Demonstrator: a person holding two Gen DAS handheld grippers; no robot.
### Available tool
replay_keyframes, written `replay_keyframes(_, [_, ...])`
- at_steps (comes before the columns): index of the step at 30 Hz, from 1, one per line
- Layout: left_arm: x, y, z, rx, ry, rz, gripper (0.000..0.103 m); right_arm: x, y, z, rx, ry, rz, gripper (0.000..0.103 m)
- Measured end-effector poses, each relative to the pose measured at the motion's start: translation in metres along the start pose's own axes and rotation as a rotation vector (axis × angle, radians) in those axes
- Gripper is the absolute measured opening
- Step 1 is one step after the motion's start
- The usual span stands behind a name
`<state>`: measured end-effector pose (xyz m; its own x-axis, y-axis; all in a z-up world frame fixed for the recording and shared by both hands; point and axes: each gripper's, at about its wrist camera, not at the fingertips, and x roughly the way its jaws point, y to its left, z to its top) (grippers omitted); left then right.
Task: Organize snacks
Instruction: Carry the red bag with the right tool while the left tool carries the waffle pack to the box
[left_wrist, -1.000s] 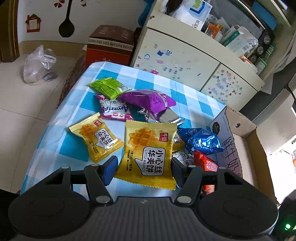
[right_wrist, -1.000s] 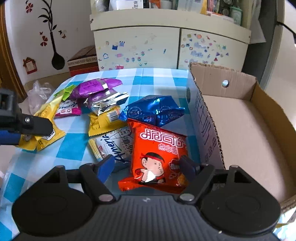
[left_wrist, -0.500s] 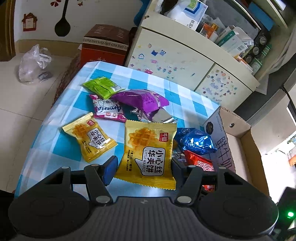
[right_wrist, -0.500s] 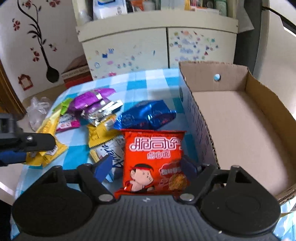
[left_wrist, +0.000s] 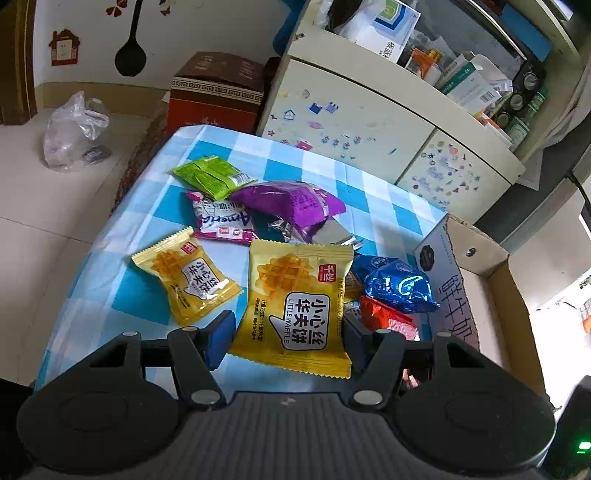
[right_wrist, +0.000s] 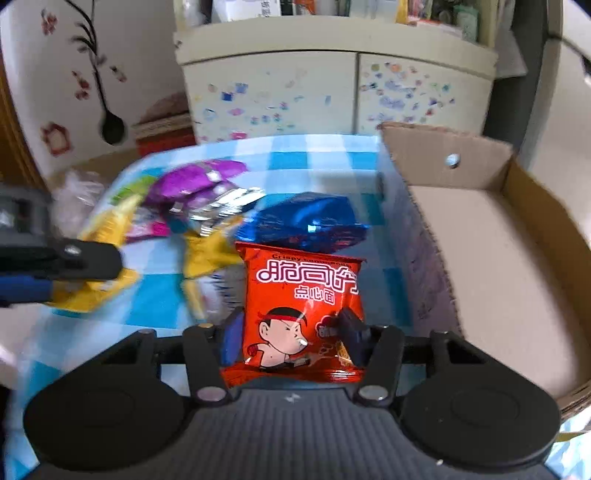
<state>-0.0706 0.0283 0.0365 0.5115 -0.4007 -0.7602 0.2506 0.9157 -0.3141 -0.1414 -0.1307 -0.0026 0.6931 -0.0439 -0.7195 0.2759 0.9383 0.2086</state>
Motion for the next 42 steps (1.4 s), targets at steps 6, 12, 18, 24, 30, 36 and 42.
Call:
replay_keyframes(6, [0.0,0.002,0.002,-0.002,-0.003,0.008,0.067,-0.015,0.008,-0.002,-0.037,-0.056,0.04,0.06])
replay_keyframes(12, [0.003,0.001,0.001,0.005,0.008,0.004,0.067,0.004,-0.002,-0.001,0.04,-0.003,0.052,0.09])
replay_keyframes(18, [0.009,0.001,-0.001,0.023,0.019,0.038,0.067,0.012,-0.002,-0.002,0.008,0.015,0.037,0.072])
replay_keyframes(24, [0.007,0.003,-0.003,0.052,-0.018,0.121,0.067,-0.006,-0.005,0.004,0.025,-0.019,0.064,0.071])
replay_keyframes(30, [-0.002,-0.002,-0.003,0.069,-0.029,0.157,0.067,-0.035,-0.01,0.019,0.039,-0.073,0.093,0.071])
replay_keyframes(36, [-0.017,-0.014,-0.003,0.072,-0.045,0.155,0.067,-0.064,-0.024,0.033,0.066,-0.124,0.107,0.071])
replay_keyframes(42, [-0.028,-0.038,-0.003,0.104,-0.058,0.134,0.067,-0.09,-0.048,0.041,0.118,-0.17,0.085,0.071])
